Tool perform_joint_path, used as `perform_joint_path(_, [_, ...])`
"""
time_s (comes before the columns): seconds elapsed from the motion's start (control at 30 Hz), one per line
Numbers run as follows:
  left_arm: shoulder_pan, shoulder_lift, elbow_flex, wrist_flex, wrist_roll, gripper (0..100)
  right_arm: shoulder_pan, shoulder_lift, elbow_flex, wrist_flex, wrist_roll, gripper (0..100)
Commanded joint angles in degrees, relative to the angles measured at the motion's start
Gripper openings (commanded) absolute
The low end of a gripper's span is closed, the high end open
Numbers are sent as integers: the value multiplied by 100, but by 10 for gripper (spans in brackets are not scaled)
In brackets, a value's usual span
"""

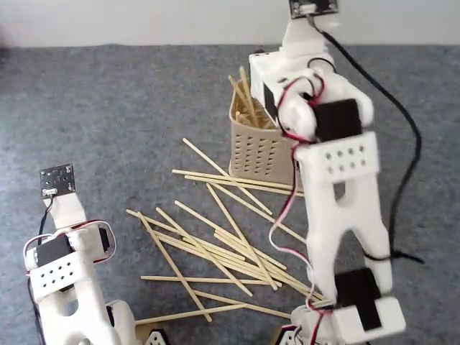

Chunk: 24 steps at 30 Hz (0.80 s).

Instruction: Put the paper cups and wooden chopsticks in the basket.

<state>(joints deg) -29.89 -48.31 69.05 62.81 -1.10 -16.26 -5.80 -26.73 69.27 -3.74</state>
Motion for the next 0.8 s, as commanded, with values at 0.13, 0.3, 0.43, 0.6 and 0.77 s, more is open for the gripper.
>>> perform_joint_path(0.13, [18, -167, -40, -88, -44, 73, -479, -1033, -255, 1982, -53, 132])
perform_joint_path(0.3, [18, -176, -145, -35, -9, 76, -505, -1182, -246, 3327, -545, 132])
perform_joint_path(0.43, [35, -176, -593, 598, 246, 77, -409, -1499, 527, 3336, -1090, 95])
perform_joint_path(0.6, [615, -141, -1174, 1169, 642, 73, -681, -2220, 1881, 3310, -1108, 7])
perform_joint_path(0.77, [1600, -141, -1560, 1310, 1521, 73, -673, -3266, 3200, 3301, -1116, 13])
